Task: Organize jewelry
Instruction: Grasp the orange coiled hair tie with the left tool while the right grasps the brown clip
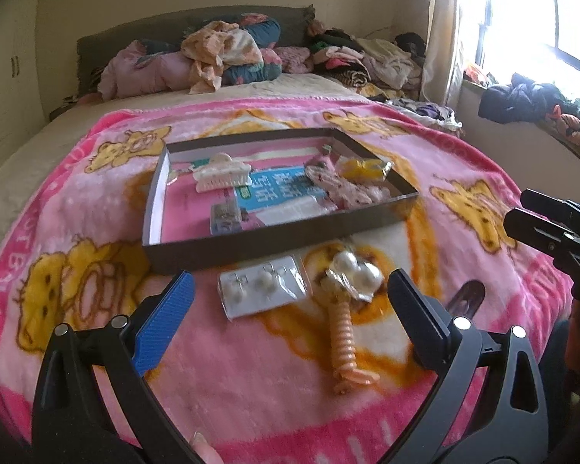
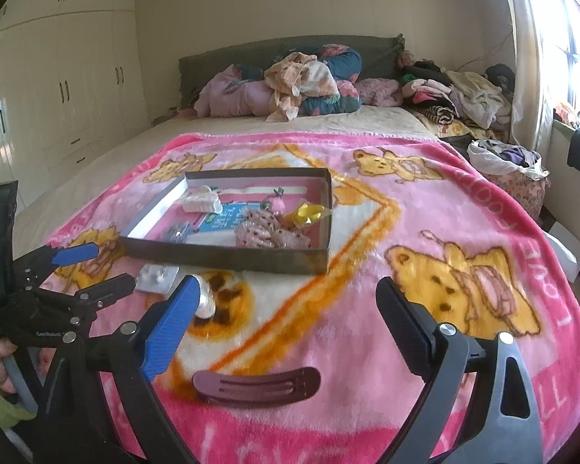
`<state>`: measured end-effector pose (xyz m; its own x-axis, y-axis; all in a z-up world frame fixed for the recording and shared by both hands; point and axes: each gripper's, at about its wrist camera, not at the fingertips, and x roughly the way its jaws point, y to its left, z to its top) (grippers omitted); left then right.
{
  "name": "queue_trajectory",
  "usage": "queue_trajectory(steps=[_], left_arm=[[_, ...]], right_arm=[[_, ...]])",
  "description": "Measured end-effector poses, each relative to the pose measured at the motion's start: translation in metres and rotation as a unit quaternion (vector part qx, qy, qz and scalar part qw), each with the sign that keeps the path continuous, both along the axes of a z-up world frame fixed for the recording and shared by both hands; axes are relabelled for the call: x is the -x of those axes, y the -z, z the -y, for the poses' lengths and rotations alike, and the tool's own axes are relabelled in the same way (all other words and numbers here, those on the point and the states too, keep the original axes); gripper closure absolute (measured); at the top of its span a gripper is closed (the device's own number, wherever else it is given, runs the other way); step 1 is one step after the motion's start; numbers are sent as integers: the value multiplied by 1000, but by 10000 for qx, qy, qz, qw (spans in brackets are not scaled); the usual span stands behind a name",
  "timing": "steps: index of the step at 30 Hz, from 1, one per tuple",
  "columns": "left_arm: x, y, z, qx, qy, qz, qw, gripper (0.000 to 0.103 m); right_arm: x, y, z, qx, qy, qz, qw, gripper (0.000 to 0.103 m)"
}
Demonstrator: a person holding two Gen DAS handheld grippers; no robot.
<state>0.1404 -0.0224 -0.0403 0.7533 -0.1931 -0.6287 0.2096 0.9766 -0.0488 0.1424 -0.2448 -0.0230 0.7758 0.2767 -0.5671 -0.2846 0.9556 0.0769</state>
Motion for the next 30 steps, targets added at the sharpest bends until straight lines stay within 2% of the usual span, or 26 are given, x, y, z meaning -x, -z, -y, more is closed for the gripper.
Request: queue_trajectory(steps=[15,21,30], left_arm=[[12,27,17,-231,216,-253,9992,12],[10,37,25,-294,327,-379,9983,12],[5,56,35,-297,489,-676,9961,32]], right_arm=[[17,25,10,-33,21,-226,9997,13],[19,39,11,-25,-30,-456,9990,13],[14,58,11,-68,24,-785,9969,13]])
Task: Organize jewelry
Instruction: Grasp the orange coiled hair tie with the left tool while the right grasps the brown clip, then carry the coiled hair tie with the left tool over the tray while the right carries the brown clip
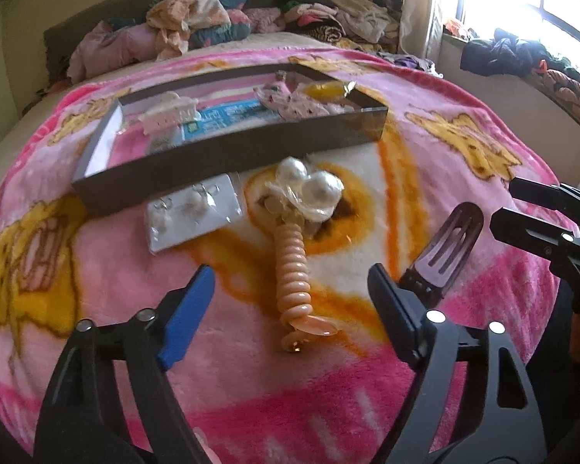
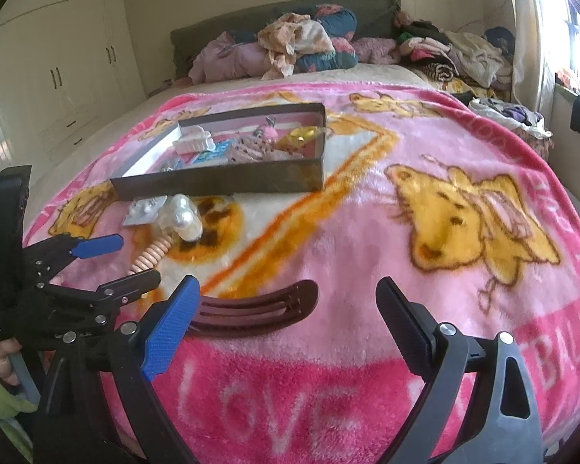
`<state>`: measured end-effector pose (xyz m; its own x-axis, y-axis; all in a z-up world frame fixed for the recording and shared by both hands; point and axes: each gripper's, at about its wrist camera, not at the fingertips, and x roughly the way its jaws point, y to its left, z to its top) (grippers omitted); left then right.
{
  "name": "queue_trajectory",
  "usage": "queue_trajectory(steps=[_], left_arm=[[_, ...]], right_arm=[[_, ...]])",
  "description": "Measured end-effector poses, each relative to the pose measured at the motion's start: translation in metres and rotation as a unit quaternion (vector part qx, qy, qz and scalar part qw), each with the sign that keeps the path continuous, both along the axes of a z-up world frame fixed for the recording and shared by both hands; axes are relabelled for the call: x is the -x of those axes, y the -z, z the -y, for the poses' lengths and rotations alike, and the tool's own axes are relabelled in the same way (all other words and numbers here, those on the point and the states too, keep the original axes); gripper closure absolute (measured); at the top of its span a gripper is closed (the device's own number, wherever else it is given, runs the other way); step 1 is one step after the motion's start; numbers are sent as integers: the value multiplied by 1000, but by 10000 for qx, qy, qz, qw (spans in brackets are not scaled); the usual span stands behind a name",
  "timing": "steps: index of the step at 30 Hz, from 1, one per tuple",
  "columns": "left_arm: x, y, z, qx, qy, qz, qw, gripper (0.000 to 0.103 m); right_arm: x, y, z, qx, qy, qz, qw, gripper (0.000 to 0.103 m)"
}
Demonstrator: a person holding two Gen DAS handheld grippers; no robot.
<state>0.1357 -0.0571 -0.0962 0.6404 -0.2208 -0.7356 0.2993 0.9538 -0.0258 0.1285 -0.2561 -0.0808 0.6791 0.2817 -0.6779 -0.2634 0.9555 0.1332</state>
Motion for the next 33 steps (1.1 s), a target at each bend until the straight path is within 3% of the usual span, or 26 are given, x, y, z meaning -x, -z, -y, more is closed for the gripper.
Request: queue_trajectory(steps=[6,10,13,15,19,21,23,27,33], left_arm=[[-5,15,7,-240,-8,-195,9995,45],[-4,14,6,-199,37,-151,9997,63],[-2,14,8,-281,55,-104,9995,75],[-1,14,8,-307,68,-76,9995,76],[0,14,6,-215,74,-54,9997,77],[0,13,4,-173,95,-60,9998,77],[0,11,1,-98,105,-76,9999,78],[3,10,-1,-72,109,-72,9999,78],[8,1,-1,-38,137,-58,9999,78]], right_arm=[[-9,18,-2,-42,128,-343,9993,13],[-13,25,-9,-123,119,-478,9987,14],[-14,29,-20,-97,30,-546,9985,24],[-14,30,-25,-74,51,-498,9987,26],[-16,30,-32,-176,80,-452,9988,41],[-16,29,-34,-152,84,-381,9991,54],[-16,26,-29,-242,95,-282,9993,75],[-17,20,-17,-575,163,-247,9979,84],[-10,8,-19,-484,92,-18,9988,88]])
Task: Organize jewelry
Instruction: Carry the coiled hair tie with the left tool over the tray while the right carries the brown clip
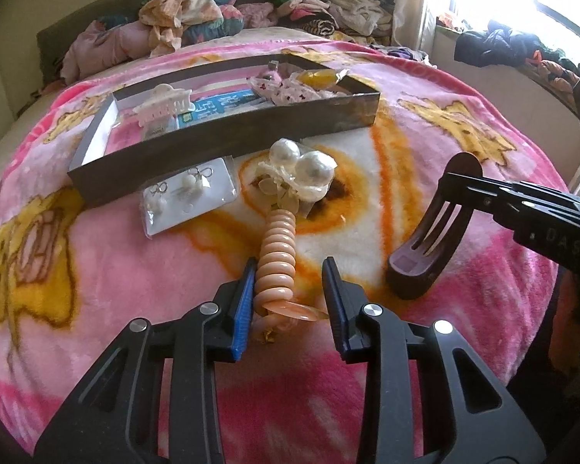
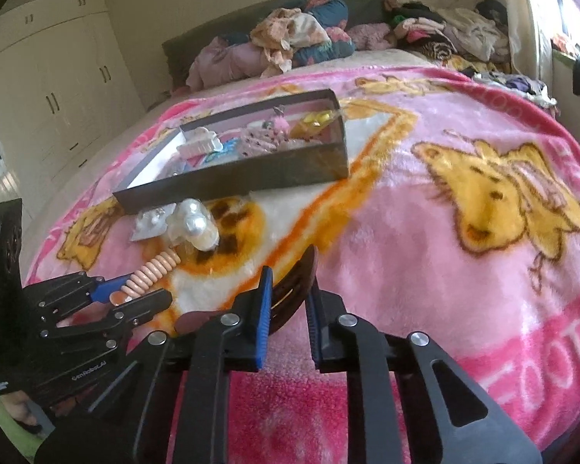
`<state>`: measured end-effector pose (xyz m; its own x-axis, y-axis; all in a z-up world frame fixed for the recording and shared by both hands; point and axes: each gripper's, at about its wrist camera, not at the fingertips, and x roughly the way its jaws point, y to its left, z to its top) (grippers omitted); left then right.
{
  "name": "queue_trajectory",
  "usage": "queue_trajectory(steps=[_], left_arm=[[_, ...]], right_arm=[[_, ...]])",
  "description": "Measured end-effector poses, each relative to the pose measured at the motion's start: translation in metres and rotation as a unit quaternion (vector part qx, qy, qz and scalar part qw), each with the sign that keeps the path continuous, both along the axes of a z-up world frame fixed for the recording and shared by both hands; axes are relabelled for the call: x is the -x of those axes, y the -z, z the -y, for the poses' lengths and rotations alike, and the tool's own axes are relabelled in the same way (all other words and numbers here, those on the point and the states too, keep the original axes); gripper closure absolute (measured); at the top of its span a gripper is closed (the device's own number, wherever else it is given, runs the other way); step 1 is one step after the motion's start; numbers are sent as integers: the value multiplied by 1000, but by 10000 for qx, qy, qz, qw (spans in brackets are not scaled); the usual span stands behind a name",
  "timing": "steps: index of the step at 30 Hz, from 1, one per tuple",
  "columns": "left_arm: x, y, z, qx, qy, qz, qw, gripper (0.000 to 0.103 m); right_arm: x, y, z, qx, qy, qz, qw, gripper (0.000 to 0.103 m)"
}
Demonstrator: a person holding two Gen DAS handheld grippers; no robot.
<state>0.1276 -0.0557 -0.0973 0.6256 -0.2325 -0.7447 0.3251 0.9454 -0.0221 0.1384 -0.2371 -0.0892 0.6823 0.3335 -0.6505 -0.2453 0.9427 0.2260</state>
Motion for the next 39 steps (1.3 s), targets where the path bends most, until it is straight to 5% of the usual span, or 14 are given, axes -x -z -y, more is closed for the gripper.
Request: queue_trajectory(steps=[14,39], left_arm=[[8,-34,5,190,97,355,9991,78],[-25,-72,-21,494,-411,769,9950,78]], right_arm=[[5,-25,2,274,1,391,9989,94],[-28,-58,4,231,-39,614,9978,96]])
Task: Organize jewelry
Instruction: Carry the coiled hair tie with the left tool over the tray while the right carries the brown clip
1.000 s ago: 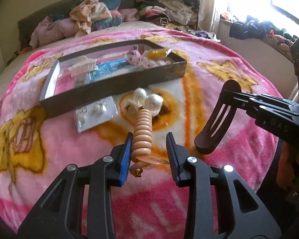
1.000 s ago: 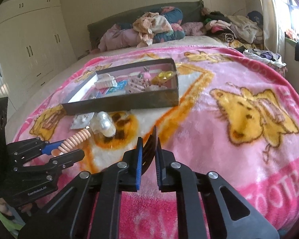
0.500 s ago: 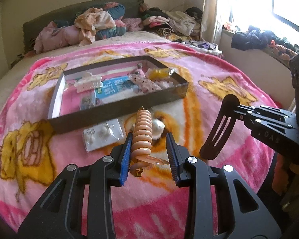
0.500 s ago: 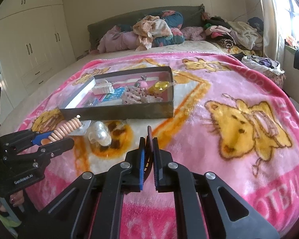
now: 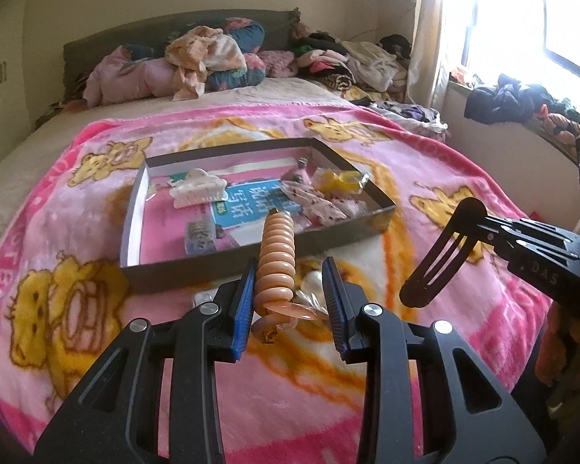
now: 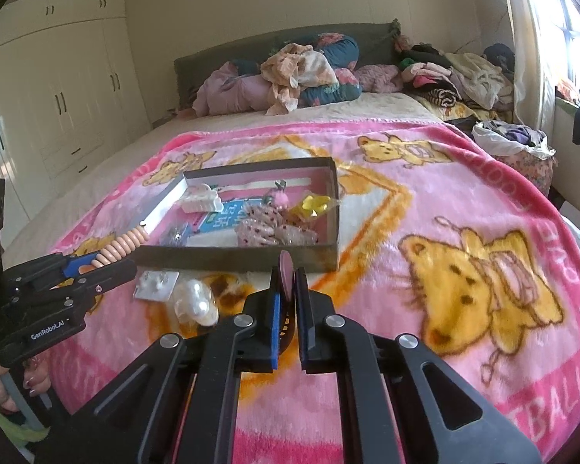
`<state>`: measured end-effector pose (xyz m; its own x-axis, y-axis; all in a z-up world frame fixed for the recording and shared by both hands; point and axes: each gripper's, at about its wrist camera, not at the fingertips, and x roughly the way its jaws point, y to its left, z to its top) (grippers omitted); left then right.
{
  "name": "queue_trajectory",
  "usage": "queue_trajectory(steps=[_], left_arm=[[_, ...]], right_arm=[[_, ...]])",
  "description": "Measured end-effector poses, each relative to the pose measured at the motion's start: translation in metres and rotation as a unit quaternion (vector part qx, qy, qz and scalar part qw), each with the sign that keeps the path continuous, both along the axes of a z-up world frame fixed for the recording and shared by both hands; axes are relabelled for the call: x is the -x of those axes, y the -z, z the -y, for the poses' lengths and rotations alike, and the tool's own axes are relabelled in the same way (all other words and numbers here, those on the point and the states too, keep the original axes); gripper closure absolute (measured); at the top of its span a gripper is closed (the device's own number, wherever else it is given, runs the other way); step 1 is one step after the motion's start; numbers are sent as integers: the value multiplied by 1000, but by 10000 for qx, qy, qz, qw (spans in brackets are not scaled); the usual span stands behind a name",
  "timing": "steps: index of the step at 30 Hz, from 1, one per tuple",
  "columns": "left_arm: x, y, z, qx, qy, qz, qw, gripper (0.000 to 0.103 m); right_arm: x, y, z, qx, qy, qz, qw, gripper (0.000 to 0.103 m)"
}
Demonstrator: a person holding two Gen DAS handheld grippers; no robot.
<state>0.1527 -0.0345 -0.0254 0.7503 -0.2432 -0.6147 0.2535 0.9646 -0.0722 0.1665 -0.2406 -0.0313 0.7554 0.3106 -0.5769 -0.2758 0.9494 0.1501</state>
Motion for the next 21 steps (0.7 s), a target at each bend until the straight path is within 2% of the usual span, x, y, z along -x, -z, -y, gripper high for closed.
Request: queue_trajectory(steps=[21], left_arm=[[-34,-9,-36,13,-453,85,9989,78]], right_arm=[[-45,-27,-34,-43,-209,189,9996,96]])
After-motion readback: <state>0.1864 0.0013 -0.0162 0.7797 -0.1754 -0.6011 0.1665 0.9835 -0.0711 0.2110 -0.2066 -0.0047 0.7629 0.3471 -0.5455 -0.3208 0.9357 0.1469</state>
